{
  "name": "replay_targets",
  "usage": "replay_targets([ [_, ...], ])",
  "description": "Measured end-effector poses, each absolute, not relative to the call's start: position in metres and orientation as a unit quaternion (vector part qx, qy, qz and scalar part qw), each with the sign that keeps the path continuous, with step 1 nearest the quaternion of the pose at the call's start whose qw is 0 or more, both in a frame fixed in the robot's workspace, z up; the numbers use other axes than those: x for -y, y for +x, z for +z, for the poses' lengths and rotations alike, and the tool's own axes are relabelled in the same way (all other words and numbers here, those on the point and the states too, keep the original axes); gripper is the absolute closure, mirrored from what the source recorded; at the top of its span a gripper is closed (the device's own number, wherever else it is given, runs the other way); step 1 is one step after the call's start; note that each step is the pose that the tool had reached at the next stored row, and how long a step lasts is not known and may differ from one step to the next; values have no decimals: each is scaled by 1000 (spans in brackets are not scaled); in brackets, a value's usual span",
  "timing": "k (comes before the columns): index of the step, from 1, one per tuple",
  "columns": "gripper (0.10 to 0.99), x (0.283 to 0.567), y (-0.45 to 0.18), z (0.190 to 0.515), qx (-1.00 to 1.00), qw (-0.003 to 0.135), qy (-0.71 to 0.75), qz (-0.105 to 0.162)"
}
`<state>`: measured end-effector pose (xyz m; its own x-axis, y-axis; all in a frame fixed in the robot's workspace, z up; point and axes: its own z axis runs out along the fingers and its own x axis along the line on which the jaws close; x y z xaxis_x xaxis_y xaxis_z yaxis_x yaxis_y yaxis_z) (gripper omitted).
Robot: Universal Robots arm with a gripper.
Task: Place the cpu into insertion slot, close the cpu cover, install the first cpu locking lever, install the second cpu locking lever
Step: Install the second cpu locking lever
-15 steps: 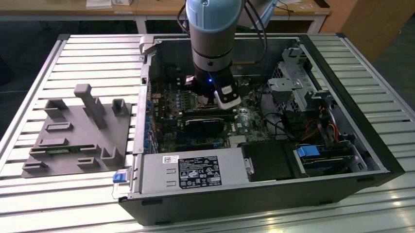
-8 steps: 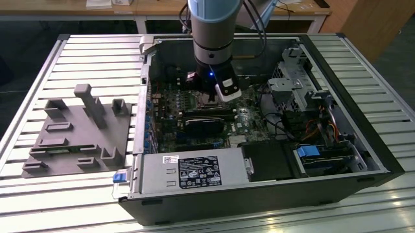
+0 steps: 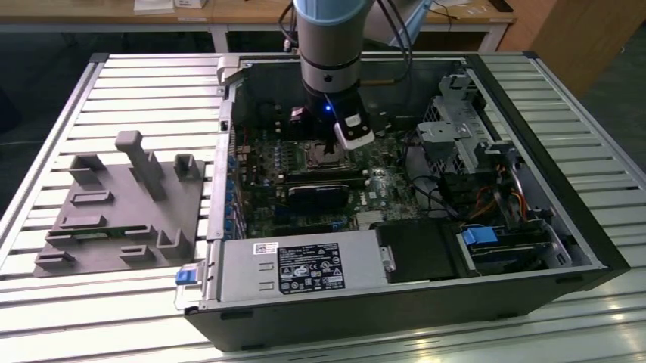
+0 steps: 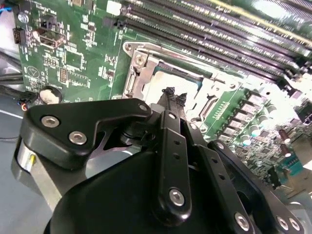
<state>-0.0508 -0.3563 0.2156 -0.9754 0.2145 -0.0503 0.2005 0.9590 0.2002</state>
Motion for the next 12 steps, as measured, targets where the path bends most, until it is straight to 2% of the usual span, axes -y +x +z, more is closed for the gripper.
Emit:
replay_targets([
  [12, 980, 352, -51, 216, -990, 37, 105, 87],
])
